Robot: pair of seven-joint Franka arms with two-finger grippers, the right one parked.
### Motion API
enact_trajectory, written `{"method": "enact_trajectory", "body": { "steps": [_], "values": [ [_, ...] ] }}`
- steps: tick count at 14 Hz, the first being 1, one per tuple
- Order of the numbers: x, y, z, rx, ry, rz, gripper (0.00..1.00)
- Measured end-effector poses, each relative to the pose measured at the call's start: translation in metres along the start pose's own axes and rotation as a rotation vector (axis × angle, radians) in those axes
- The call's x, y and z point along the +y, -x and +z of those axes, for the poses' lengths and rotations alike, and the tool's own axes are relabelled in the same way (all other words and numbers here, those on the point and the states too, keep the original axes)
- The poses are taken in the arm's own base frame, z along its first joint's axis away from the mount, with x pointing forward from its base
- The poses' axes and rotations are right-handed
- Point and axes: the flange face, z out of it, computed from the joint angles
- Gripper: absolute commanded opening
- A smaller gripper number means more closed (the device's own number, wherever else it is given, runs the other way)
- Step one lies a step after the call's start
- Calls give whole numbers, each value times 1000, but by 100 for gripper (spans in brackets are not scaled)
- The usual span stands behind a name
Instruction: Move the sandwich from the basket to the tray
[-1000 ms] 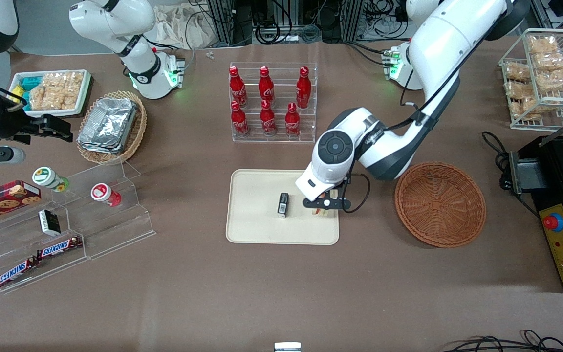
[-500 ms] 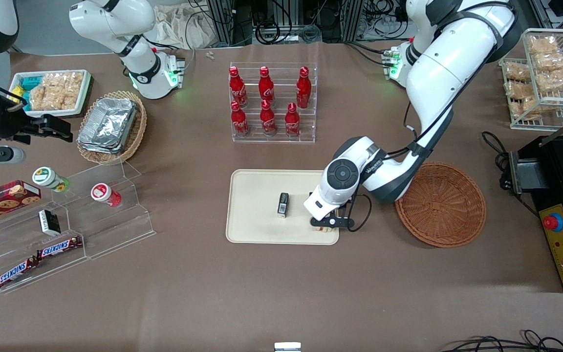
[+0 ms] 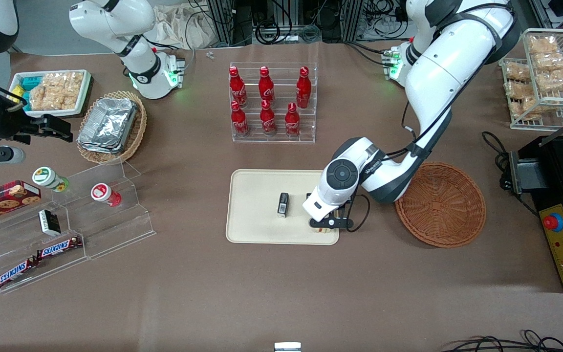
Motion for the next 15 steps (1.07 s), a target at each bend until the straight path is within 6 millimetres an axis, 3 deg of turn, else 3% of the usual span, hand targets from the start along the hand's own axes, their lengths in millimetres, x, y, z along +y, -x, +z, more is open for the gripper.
{"method": "enact_trajectory", "body": {
  "steps": [3,7,11,15],
  "values": [
    [3,-9,-35,56,20,-10,100],
    [-9,-5,-135,142,-37,-32,100],
    [-69,-1,-236,136,-6,-180,100],
    [-133,16,-285,122,3,-214,100]
  ]
}}
